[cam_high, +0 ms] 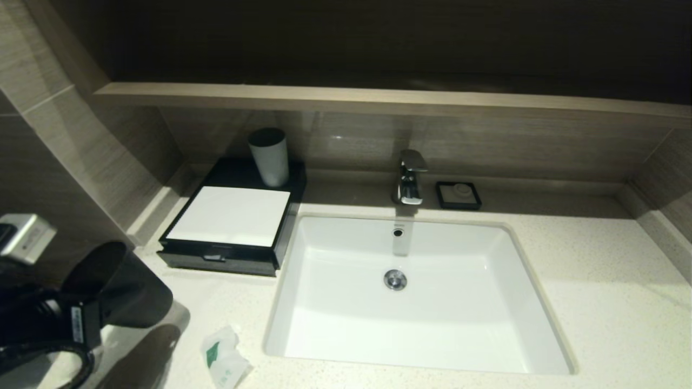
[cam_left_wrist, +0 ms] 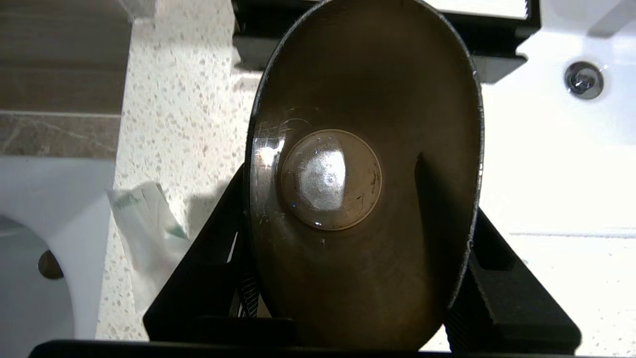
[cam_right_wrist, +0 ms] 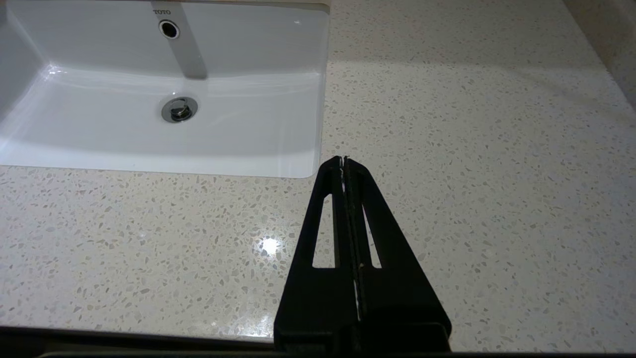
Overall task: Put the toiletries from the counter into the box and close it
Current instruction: Pick up the cup, then place the cup on the storage box
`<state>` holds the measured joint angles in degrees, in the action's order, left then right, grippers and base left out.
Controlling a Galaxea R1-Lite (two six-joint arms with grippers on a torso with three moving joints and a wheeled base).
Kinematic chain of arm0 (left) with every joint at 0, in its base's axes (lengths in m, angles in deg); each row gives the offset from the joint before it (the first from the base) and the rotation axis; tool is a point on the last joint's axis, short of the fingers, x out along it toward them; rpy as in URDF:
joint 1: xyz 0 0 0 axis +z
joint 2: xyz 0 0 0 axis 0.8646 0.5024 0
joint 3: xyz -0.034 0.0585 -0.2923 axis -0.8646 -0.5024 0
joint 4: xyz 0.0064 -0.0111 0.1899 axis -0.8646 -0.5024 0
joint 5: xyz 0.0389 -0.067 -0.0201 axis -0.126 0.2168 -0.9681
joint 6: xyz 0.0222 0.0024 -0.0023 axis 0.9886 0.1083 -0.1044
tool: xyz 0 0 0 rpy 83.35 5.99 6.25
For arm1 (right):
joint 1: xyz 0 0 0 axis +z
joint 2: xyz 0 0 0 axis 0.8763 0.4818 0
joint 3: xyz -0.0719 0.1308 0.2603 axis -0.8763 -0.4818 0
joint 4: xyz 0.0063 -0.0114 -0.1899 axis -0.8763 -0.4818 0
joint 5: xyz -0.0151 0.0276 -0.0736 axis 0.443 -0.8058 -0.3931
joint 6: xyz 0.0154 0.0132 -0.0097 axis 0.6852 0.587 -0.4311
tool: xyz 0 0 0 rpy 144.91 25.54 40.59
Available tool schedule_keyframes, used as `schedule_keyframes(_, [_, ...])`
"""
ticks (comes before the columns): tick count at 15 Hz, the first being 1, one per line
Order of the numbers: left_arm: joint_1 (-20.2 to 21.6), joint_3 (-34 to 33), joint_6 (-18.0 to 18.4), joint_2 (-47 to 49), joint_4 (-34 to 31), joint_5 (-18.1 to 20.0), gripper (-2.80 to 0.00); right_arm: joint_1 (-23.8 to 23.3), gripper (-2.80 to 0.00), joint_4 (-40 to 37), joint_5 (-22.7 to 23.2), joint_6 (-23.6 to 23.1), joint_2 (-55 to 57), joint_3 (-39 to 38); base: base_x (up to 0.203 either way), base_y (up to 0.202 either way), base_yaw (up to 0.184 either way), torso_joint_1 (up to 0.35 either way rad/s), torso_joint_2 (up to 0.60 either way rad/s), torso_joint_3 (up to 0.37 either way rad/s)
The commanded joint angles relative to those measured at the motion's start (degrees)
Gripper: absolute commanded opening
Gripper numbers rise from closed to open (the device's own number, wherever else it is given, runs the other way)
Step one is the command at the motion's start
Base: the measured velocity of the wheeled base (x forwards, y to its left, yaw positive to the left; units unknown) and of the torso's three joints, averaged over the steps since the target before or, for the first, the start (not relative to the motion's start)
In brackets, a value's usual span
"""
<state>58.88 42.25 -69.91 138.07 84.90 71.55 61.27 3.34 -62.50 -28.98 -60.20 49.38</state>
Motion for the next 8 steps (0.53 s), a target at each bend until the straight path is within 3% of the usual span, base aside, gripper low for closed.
schedule_keyframes(1, [-0.04, 6.54, 0.06, 3.51, -2.33, 0.06, -2.8, 0.01, -2.8, 0.0, 0.02, -0.01, 0.02, -0.01, 0.0, 0.0, 0.0, 0.0, 0.0, 0.0])
schedule_keyframes(8, [-2.46, 19.55, 0.23, 15.16, -6.01, -0.5, -2.8, 0.01, -2.8, 0.0, 0.02, -0.01, 0.02, -0.01, 0.0, 0.0, 0.0, 0.0, 0.0, 0.0])
